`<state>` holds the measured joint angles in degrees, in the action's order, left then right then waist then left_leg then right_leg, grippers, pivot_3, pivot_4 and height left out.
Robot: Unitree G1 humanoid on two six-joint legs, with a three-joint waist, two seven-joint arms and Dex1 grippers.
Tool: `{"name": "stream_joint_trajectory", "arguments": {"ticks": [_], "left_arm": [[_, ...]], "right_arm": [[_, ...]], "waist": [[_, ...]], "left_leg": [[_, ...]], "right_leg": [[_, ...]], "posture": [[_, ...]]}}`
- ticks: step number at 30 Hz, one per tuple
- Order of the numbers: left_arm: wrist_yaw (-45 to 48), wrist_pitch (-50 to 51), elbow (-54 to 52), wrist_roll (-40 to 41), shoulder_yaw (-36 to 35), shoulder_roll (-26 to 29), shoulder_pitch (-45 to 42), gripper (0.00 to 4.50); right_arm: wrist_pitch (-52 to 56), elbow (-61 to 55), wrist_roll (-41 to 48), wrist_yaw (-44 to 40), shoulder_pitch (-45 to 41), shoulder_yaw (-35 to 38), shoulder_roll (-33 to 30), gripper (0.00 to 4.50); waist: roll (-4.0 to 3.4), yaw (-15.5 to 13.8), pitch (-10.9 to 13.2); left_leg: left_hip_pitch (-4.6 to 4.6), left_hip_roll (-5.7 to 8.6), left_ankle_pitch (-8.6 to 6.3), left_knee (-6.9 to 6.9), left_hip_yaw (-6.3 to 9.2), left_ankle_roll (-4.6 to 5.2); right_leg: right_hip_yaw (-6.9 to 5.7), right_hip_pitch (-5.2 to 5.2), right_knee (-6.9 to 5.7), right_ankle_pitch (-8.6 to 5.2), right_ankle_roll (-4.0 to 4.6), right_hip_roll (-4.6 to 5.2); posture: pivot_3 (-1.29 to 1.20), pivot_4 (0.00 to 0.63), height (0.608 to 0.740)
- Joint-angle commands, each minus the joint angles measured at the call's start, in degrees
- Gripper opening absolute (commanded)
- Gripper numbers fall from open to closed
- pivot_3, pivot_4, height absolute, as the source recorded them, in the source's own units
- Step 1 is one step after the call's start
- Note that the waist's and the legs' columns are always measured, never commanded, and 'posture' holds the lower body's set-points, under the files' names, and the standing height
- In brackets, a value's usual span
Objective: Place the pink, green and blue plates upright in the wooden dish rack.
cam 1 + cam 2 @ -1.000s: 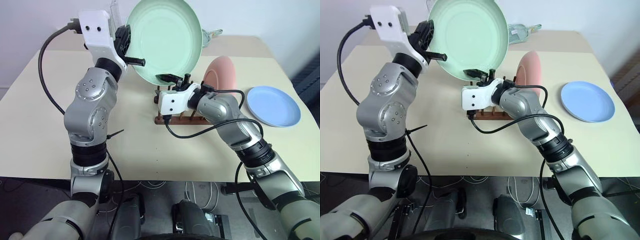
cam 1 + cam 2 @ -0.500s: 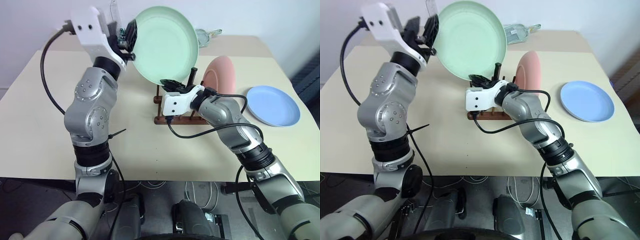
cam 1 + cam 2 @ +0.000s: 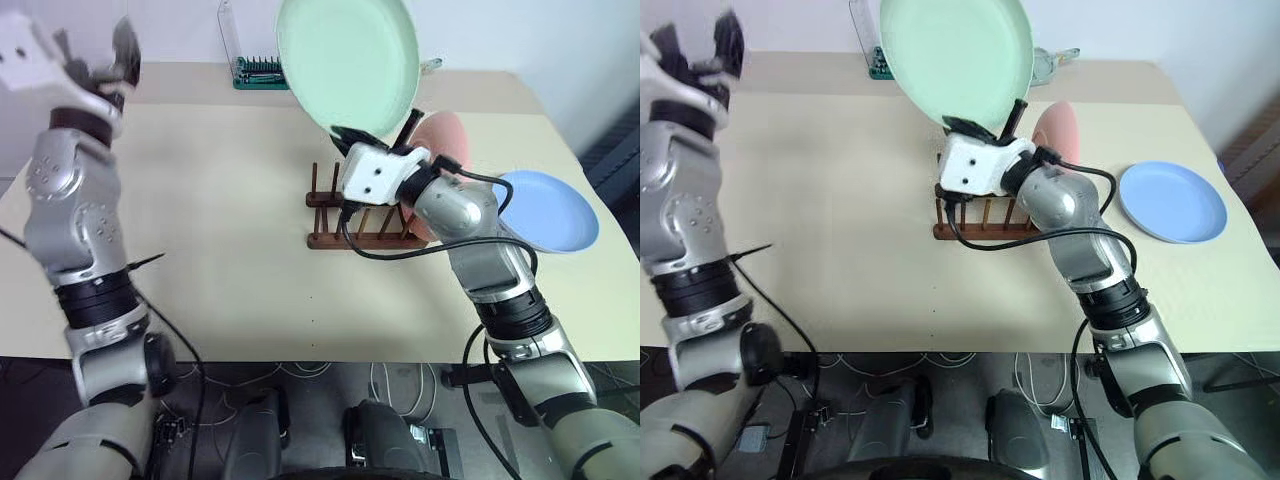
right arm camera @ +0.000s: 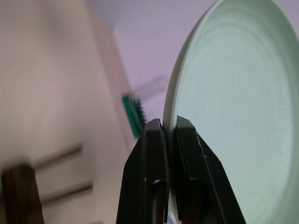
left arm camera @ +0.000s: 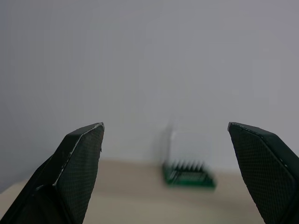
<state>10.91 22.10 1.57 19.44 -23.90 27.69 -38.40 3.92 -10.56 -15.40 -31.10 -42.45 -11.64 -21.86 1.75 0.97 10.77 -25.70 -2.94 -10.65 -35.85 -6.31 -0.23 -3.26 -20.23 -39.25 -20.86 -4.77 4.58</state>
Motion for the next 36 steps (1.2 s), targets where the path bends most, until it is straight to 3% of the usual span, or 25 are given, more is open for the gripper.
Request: {"name": "stream_joint_trajectory", "arguments": {"ticks": [1,6,15,36], "left_arm": [[8.97,-0.62,-2.43,1.14,3.81,2.59,5.13,4.36],[22.56,-0.30,-12.52,6.05,11.32,2.62,16.77,4.36],[34.55,-1.16,-16.32,7.59,19.19,4.20,22.93,4.36],[35.48,-0.36,-16.39,8.47,20.25,1.83,21.56,4.36]], "right_arm": [[6.88,-8.06,12.12,-3.37,1.03,4.06,3.28,0.00],[24.99,-19.05,34.01,-4.19,5.98,10.70,8.59,0.00],[38.09,-22.57,51.14,1.02,10.63,20.38,7.66,0.00],[41.34,-12.79,66.07,7.27,13.48,27.75,5.82,0.00]], "waist": [[0.04,-0.28,-0.01],[0.04,-0.38,-0.02],[-0.06,0.19,-0.03],[-0.06,0.02,-0.03]], "left_leg": [[-0.02,0.00,-0.01,-0.02,0.01,0.01],[-0.21,0.05,-0.06,-0.06,0.08,0.09],[-0.02,0.01,-0.06,0.17,0.10,0.07],[-0.04,0.02,-0.06,0.18,0.09,0.10]], "right_leg": [[-0.01,0.02,0.00,0.00,0.00,0.00],[-0.01,0.00,0.04,0.00,0.00,0.14],[0.02,-0.05,-0.01,0.03,0.08,0.10],[0.03,-0.07,0.00,0.03,0.07,0.11]], "posture": [[0.00,0.150,0.732],[0.00,0.150,0.732],[0.00,0.150,0.732],[0.00,0.150,0.732]]}}
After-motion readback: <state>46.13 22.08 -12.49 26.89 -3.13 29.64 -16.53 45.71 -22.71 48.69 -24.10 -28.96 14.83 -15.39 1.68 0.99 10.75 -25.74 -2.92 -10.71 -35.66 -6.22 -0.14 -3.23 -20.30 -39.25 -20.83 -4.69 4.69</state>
